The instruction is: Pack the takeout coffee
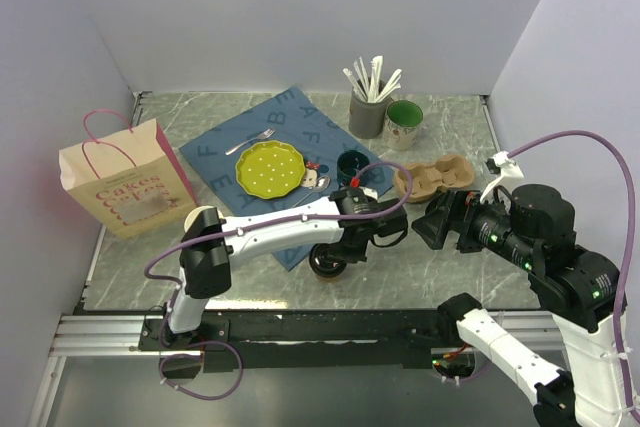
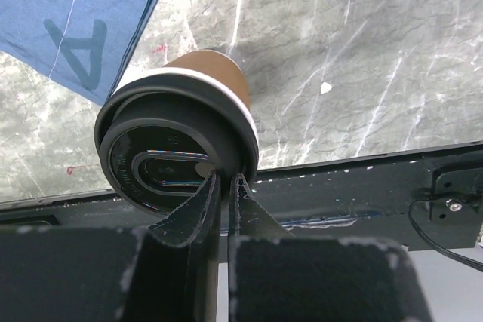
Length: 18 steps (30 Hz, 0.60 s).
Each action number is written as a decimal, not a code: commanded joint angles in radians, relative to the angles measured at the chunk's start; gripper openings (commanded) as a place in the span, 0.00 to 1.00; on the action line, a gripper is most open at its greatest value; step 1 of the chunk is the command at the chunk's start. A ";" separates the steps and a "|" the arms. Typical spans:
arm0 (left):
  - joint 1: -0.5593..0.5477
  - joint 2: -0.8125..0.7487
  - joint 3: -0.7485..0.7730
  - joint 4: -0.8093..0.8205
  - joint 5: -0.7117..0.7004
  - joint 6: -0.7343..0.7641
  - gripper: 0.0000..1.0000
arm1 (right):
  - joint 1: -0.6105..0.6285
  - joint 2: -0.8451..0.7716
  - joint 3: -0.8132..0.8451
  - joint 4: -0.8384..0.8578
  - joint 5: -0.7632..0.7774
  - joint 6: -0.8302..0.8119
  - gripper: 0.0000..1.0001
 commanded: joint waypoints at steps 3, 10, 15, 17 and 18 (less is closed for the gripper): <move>0.002 0.030 0.120 -0.070 -0.018 0.021 0.09 | 0.006 -0.015 0.032 0.038 0.011 -0.003 1.00; 0.000 0.033 0.089 -0.067 -0.011 0.018 0.09 | 0.006 -0.008 0.037 0.038 0.012 -0.008 1.00; 0.002 0.024 0.082 -0.072 -0.019 0.012 0.09 | 0.007 -0.006 0.038 0.038 0.012 -0.011 1.00; 0.000 0.023 0.082 -0.070 -0.018 0.014 0.10 | 0.006 -0.006 0.035 0.041 0.009 -0.009 1.00; 0.002 0.024 0.082 -0.072 -0.014 0.017 0.10 | 0.007 -0.005 0.035 0.040 0.009 -0.011 1.00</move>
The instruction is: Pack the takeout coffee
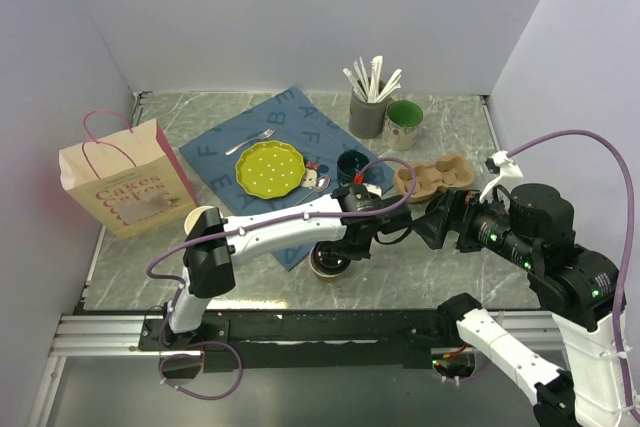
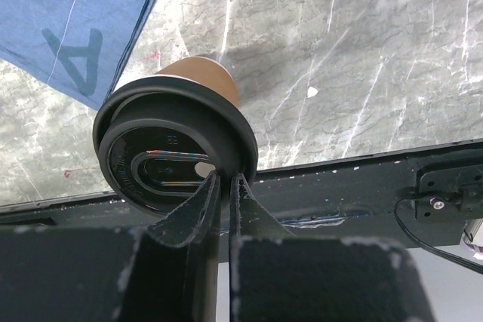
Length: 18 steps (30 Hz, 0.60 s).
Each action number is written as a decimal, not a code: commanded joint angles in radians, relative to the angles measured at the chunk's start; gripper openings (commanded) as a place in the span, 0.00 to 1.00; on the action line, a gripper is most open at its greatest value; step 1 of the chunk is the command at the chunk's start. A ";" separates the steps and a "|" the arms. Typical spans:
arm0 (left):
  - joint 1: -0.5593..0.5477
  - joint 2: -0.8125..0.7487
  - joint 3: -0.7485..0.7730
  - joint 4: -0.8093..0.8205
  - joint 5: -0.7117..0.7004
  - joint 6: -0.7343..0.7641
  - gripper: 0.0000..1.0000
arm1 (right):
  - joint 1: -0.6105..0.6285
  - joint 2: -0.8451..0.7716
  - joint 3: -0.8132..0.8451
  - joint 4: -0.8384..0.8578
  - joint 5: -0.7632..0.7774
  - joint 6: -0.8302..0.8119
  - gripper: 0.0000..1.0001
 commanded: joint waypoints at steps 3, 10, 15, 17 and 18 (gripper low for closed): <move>0.002 -0.008 -0.007 -0.042 -0.001 0.014 0.10 | 0.007 -0.006 0.035 0.039 0.010 -0.009 1.00; 0.002 -0.006 -0.022 -0.042 0.000 0.014 0.11 | 0.006 -0.003 0.034 0.046 0.002 -0.007 1.00; 0.000 -0.001 -0.028 -0.036 0.006 0.017 0.13 | 0.006 0.000 0.037 0.049 0.001 -0.007 1.00; 0.002 0.000 -0.036 -0.034 0.009 0.017 0.16 | 0.007 0.003 0.040 0.046 0.002 -0.005 1.00; 0.000 -0.001 -0.036 -0.030 0.011 0.017 0.17 | 0.006 0.005 0.040 0.043 0.002 -0.005 1.00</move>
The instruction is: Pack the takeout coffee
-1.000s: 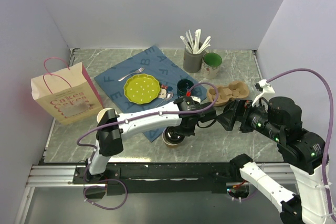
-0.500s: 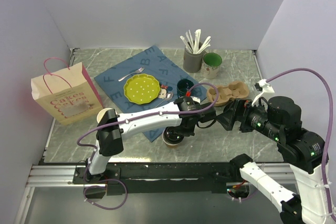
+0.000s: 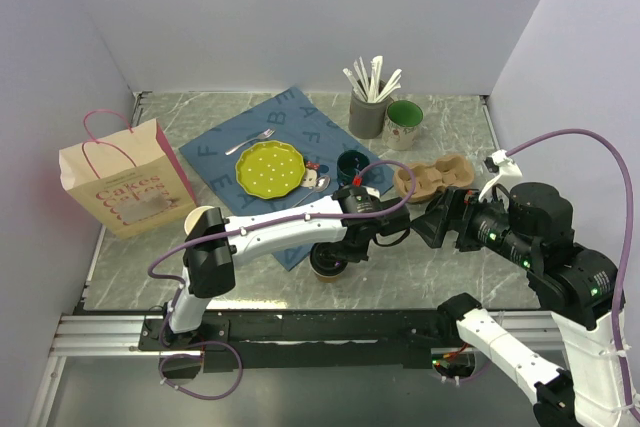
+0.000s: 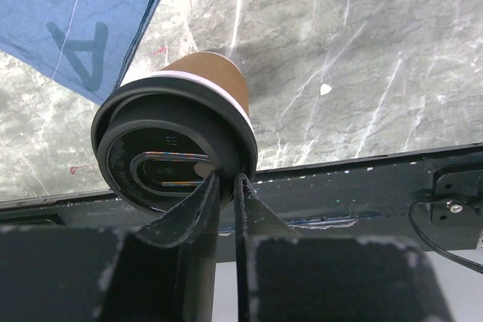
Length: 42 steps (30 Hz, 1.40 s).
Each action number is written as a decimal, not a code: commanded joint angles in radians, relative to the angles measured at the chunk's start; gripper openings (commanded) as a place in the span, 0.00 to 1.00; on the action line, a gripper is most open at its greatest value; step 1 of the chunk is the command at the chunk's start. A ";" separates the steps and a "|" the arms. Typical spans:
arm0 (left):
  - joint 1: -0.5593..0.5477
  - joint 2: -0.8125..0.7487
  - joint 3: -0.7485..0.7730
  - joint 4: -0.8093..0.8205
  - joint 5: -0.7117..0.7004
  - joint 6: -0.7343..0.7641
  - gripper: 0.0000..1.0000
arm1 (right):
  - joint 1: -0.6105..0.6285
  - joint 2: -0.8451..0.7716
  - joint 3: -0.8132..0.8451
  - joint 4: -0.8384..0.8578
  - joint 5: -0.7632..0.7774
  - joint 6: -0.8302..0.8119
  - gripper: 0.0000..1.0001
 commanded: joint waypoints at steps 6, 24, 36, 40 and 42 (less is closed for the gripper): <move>0.002 -0.011 0.000 -0.033 0.003 0.016 0.26 | 0.006 -0.001 0.040 0.041 0.003 -0.002 1.00; 0.150 -0.279 -0.111 0.224 0.120 0.016 0.61 | 0.006 -0.019 0.002 0.104 -0.060 0.051 1.00; 0.380 -0.745 -0.757 0.710 0.407 0.056 0.71 | 0.006 0.119 -0.300 0.346 -0.405 0.047 0.97; 0.382 -0.793 -0.894 0.809 0.456 0.082 0.73 | 0.006 0.243 -0.370 0.399 -0.477 -0.024 0.94; 0.382 -0.793 -0.926 0.871 0.497 0.099 0.72 | 0.006 0.281 -0.391 0.419 -0.503 -0.042 0.91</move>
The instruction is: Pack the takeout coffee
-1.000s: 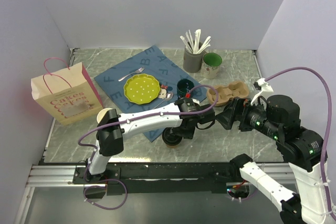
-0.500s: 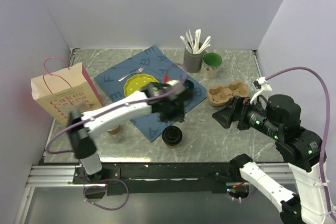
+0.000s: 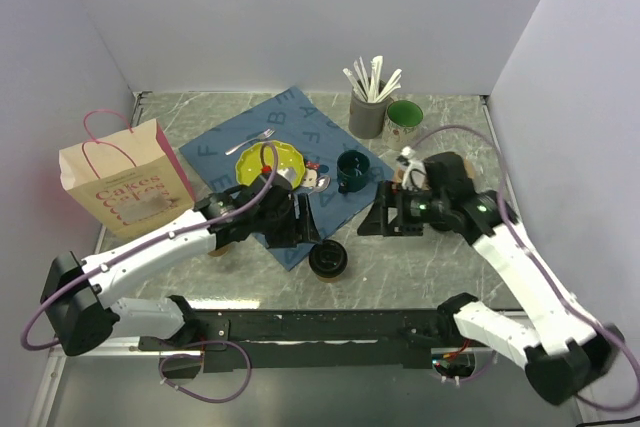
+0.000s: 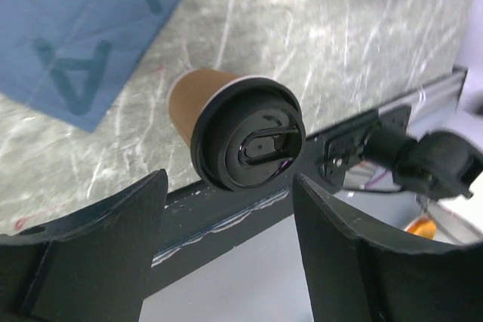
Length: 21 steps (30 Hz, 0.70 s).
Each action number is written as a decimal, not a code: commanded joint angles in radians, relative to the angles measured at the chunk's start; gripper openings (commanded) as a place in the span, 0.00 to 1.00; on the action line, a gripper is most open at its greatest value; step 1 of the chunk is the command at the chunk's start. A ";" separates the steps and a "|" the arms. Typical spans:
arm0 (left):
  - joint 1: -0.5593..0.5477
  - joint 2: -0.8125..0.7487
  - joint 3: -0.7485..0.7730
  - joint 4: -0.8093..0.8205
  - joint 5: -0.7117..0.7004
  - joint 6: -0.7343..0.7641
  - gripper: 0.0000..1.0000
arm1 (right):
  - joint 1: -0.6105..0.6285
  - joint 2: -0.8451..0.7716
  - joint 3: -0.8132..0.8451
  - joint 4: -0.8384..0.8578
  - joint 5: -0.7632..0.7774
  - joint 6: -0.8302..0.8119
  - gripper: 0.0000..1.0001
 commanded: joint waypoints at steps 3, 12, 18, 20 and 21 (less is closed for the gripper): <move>0.001 -0.010 -0.092 0.229 0.118 0.059 0.71 | 0.006 0.130 -0.073 0.133 -0.147 -0.098 0.89; 0.001 0.059 -0.136 0.254 0.108 0.108 0.68 | 0.006 0.256 -0.202 0.245 -0.244 -0.121 0.77; 0.001 0.073 -0.168 0.269 0.103 0.123 0.65 | 0.007 0.296 -0.260 0.328 -0.287 -0.105 0.75; 0.001 0.082 -0.173 0.270 0.104 0.128 0.64 | 0.007 0.316 -0.274 0.354 -0.299 -0.099 0.75; 0.001 0.085 -0.179 0.274 0.105 0.133 0.64 | 0.009 0.322 -0.279 0.362 -0.305 -0.096 0.74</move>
